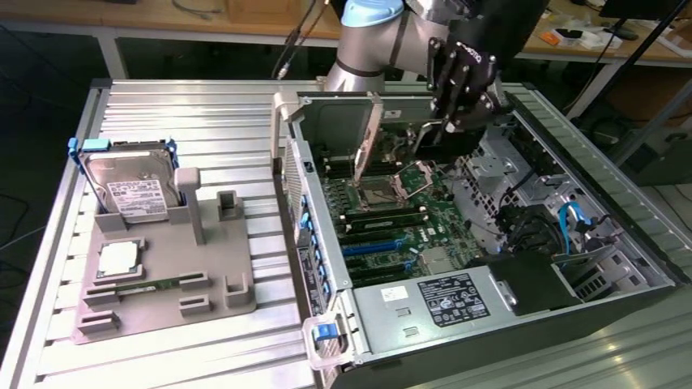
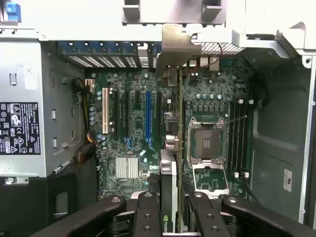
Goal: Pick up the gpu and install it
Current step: 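Insert the gpu into the slot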
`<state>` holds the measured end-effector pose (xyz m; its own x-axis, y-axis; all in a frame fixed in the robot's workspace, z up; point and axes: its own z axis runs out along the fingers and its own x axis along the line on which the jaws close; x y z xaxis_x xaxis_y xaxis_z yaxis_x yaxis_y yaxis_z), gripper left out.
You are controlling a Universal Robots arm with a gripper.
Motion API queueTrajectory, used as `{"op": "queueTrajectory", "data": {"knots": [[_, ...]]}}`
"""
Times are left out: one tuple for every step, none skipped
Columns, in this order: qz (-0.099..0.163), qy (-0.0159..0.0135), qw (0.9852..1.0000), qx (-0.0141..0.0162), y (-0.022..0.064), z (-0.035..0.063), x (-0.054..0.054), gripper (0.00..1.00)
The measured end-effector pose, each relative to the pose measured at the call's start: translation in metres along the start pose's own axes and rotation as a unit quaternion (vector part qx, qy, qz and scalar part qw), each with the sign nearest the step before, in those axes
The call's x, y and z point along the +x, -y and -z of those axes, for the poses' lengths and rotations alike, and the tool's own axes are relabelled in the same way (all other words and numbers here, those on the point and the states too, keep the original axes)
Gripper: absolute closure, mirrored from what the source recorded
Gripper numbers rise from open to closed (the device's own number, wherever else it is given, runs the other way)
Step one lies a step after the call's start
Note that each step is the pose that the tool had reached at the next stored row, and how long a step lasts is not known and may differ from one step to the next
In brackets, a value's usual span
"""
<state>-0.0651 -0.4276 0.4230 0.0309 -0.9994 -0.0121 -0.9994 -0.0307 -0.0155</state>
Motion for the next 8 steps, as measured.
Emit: {"op": "queueTrajectory", "data": {"knots": [[0.018, 0.0002, 0.9998, -0.0002, -0.0006, -0.0167, 0.01, 0.73], [0.018, 0.0003, 0.9998, -0.0002, -0.0013, -0.0302, 0.024, 0.73], [0.0, -0.0003, 1.0, 0.0002, -0.0016, -0.0356, 0.024, 0.73], [-0.024, -0.0007, 0.9997, 0.0006, -0.002, -0.048, 0.024, 0.73], [-0.024, -0.0008, 0.9997, 0.0053, -0.0023, -0.0593, 0.027, 0.73], [-0.024, -0.0007, 0.9997, 0.0061, -0.0068, -0.0719, 0.033, 0.73], [-0.024, -0.0007, 0.9997, 0.0086, -0.0165, -0.0882, 0.033, 0.73], [-0.024, -0.0007, 0.9997, 0.0088, -0.0167, -0.0907, 0.033, 0.73]]}}
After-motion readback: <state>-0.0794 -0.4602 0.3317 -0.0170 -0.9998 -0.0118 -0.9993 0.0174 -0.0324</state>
